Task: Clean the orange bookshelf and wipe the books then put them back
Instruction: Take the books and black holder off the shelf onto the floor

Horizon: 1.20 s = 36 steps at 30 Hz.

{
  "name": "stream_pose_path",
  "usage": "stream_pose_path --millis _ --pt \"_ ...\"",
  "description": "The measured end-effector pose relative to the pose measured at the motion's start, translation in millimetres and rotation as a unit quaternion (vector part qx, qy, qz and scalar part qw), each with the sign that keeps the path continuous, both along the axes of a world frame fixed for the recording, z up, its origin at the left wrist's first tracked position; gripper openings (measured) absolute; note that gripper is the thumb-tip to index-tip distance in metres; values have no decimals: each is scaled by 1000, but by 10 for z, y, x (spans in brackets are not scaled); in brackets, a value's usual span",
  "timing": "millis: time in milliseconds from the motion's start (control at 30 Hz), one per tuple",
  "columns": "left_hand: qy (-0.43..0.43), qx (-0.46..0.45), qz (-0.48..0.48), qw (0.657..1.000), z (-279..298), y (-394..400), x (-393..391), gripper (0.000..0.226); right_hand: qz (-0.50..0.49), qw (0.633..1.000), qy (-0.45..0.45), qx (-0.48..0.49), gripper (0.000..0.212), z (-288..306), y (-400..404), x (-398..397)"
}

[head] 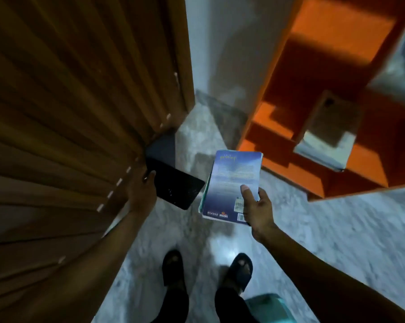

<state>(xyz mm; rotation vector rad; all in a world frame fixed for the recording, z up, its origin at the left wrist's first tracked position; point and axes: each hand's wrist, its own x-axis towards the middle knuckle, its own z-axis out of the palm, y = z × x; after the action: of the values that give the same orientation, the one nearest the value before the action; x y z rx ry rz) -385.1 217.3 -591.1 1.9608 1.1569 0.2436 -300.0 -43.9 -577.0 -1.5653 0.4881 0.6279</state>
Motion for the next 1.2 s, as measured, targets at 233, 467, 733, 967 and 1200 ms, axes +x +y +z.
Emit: stream_pose_path --millis 233,467,733,967,1200 --pt "4 -12 -50 999 -2290 -223 -44 26 -25 994 78 -76 26 -2280 -342 -142" --pt "-53 -44 -48 996 -3948 -434 370 27 -79 989 73 -100 23 -3944 -646 57" --pt "-79 -12 -40 996 -4853 -581 732 32 -119 985 74 -104 20 -4916 -725 249" --pt "-67 -67 -71 993 -4795 -514 446 48 -80 972 144 -167 11 -4821 -759 229" --pt "6 -101 -113 988 -3432 -385 60 60 -18 965 151 -213 61 -3668 -716 299"
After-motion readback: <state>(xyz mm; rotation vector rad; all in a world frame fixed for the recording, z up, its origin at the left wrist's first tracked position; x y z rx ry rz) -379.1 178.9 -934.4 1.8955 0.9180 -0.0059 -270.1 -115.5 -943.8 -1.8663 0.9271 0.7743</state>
